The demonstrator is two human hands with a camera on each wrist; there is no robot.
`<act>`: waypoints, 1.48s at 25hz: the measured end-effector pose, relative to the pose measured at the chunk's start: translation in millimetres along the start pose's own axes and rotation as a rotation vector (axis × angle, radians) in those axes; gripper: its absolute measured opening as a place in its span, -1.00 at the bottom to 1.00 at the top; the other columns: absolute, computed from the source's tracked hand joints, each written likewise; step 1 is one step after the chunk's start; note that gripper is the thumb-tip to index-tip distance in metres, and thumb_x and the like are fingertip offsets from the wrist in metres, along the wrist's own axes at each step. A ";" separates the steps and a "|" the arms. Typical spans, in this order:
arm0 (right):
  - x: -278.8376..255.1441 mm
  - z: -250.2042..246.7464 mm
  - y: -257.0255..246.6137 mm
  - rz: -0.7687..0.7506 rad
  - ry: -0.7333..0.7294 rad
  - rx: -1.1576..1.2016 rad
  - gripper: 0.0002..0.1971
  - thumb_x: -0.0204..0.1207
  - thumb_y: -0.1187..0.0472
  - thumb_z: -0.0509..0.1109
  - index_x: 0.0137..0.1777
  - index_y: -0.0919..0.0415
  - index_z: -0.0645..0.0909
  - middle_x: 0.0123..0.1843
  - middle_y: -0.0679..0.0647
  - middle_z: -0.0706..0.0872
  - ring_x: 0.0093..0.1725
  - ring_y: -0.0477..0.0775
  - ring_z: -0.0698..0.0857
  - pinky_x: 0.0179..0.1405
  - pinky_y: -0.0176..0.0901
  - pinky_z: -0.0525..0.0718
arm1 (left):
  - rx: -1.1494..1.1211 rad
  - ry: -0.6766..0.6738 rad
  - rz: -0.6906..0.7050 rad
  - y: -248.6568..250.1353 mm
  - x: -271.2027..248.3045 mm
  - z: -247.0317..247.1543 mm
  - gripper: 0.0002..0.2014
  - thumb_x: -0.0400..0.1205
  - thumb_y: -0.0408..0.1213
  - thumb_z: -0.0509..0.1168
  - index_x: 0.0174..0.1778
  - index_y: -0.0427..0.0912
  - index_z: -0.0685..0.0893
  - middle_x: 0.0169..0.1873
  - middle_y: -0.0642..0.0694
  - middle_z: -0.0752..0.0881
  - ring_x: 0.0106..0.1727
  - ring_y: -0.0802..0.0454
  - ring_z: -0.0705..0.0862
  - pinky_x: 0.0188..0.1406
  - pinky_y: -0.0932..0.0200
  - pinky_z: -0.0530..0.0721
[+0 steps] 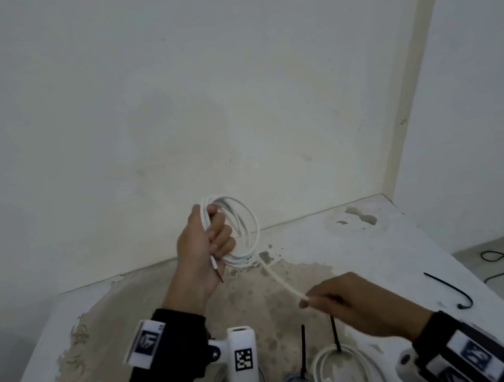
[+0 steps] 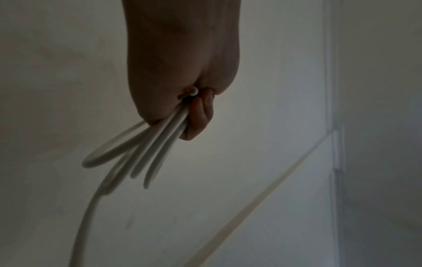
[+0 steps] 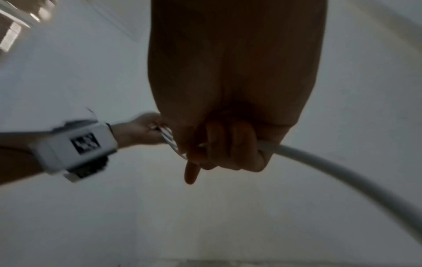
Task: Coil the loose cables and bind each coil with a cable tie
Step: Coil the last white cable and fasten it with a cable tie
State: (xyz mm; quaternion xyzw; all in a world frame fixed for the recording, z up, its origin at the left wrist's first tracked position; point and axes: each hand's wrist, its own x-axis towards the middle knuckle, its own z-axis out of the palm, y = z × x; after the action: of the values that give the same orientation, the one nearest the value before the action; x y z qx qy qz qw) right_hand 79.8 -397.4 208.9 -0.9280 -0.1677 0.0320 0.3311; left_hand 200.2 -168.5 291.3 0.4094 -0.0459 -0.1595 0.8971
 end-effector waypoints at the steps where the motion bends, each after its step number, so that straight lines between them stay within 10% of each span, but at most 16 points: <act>1: -0.7 -3.1 -16.3 -0.070 -0.026 -0.052 -0.61 0.74 -0.16 0.14 0.14 0.00 0.75 -0.23 -0.05 0.69 -0.30 -0.09 0.58 -0.28 -0.17 0.52 | 0.092 0.037 0.007 -12.4 -0.1 2.0 -0.61 0.82 -0.06 -0.10 -0.24 -0.14 0.43 -0.68 0.05 0.24 -0.77 0.19 0.16 -0.84 0.31 0.17; 8: 5.4 -62.0 -64.4 -0.301 0.175 -0.092 -0.84 0.65 -0.01 0.38 0.12 -0.13 0.77 -0.11 -0.30 0.69 -0.19 -0.30 0.60 -0.20 -0.44 0.47 | 0.937 -0.184 -0.123 -56.5 -38.9 31.2 -0.48 0.77 0.09 -0.01 -0.34 -0.12 0.61 -0.51 -0.21 0.57 -0.59 0.00 0.47 -0.50 0.21 0.45; 15: 6.5 -42.8 -28.3 -0.057 0.514 0.453 -0.70 0.80 0.14 0.15 0.22 0.04 0.74 0.08 -0.06 0.80 0.17 -0.03 0.74 0.16 -0.26 0.64 | 0.096 -0.450 -0.576 -59.5 -34.7 36.9 -0.48 0.68 0.23 0.07 -0.17 -0.20 0.58 -0.69 0.04 0.27 -0.81 0.23 0.21 -0.83 0.34 0.10; 20: 10.7 -25.0 -26.8 0.074 0.573 0.593 -0.59 0.81 0.04 -0.01 0.23 0.01 0.71 -0.26 -0.08 0.67 -0.32 -0.02 0.60 -0.29 -0.18 0.60 | -0.054 -0.504 -0.504 -78.3 -36.4 37.8 -0.66 0.63 0.03 0.35 -0.15 -0.20 0.53 -0.60 0.05 0.36 -0.79 0.25 0.27 -0.80 0.34 0.14; 23: 11.9 -28.0 -18.3 0.116 0.645 0.694 -0.64 0.81 0.07 0.08 0.12 0.10 0.73 -0.44 -0.08 0.42 -0.50 -0.08 0.36 -0.58 -0.19 0.34 | 0.378 -0.397 -0.304 -81.1 -31.7 40.9 -0.68 0.67 -0.01 0.28 -0.01 -0.25 0.63 -0.51 -0.03 0.53 -0.64 0.14 0.48 -0.60 0.31 0.47; 25: 11.9 -25.8 -13.9 0.173 0.683 0.790 -0.66 0.80 0.06 0.13 0.12 0.13 0.74 -0.43 -0.06 0.39 -0.53 -0.10 0.30 -0.59 -0.24 0.28 | 0.694 -0.286 -0.156 -84.1 -32.2 47.5 -0.69 0.75 -0.05 0.16 -0.03 -0.18 0.71 -0.40 -0.11 0.58 -0.45 0.04 0.65 -0.26 0.16 0.70; 30: 10.1 -20.9 -12.1 0.178 0.676 0.842 -0.66 0.81 0.04 0.11 0.25 0.00 0.73 -0.27 0.06 0.53 -0.52 -0.04 0.37 -0.52 -0.14 0.39 | 0.619 0.012 -0.013 -106.9 -29.9 55.2 -0.70 0.79 -0.09 0.05 0.20 -0.08 0.66 -0.50 -0.02 0.46 -0.63 0.16 0.26 -0.66 0.31 0.24; 37: 8.7 -24.0 -4.9 0.173 0.717 0.846 -0.66 0.81 0.05 0.13 0.14 0.05 0.76 -0.45 -0.07 0.37 -0.55 -0.06 0.26 -0.59 -0.24 0.30 | 1.147 -0.060 0.466 -130.4 -26.0 39.4 -0.65 0.75 0.00 0.14 0.42 0.08 0.60 -0.17 0.09 0.80 -0.46 0.17 0.69 -0.41 0.24 0.67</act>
State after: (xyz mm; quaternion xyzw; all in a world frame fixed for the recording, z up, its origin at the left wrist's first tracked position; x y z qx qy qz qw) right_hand 90.7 -405.4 231.2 -0.6775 0.0593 -0.1941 0.7070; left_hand 134.8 -268.5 220.9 0.8011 -0.2377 0.0790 0.5436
